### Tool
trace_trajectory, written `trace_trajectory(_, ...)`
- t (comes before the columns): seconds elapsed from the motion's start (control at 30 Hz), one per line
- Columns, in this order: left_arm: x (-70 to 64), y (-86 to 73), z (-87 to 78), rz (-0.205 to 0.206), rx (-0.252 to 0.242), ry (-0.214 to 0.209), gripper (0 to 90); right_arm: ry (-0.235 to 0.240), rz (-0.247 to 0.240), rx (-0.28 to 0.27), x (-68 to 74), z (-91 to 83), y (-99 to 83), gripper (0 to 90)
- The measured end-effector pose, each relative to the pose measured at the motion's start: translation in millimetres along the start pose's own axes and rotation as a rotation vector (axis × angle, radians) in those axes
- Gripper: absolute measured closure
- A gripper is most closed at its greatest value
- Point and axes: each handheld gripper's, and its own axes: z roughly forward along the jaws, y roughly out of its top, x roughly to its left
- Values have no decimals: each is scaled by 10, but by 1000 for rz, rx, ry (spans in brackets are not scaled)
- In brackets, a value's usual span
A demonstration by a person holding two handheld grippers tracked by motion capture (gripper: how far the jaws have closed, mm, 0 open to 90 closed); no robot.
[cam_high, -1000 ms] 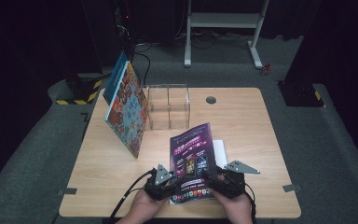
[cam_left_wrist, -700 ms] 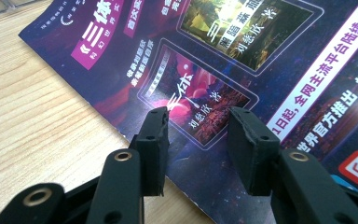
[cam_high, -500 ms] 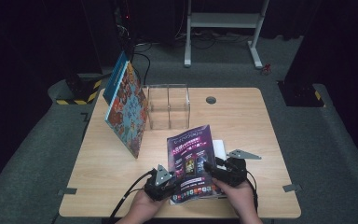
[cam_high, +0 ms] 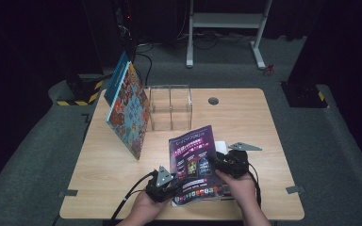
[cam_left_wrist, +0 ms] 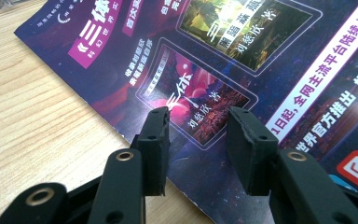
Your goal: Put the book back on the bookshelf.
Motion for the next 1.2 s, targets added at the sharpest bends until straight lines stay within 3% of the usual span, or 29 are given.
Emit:
trace_trajectory(0.2,14,-10,-12,-28,-12,6,569,-15,-17,-28,56,-72,-60,698)
trace_trajectory(0.57,26,-5,-12,-53,-12,40,561,-33,-46,-42,121,-184,-145,702)
trace_trajectory(0.7,22,0,-8,-34,-2,83,562,-36,-47,-39,146,-225,-199,697)
trace_trajectory(0.77,60,0,-8,-50,6,82,562,-36,-43,-28,163,-238,-215,695)
trace_trajectory(1.0,143,11,6,-41,18,138,562,-40,-31,-22,213,-279,-291,690)
trace_trajectory(1.1,211,6,2,-82,19,115,563,-48,-40,-29,228,-267,-322,689)
trace_trajectory(1.2,235,-9,-11,-111,4,89,556,-42,-18,-26,214,-260,-342,700)
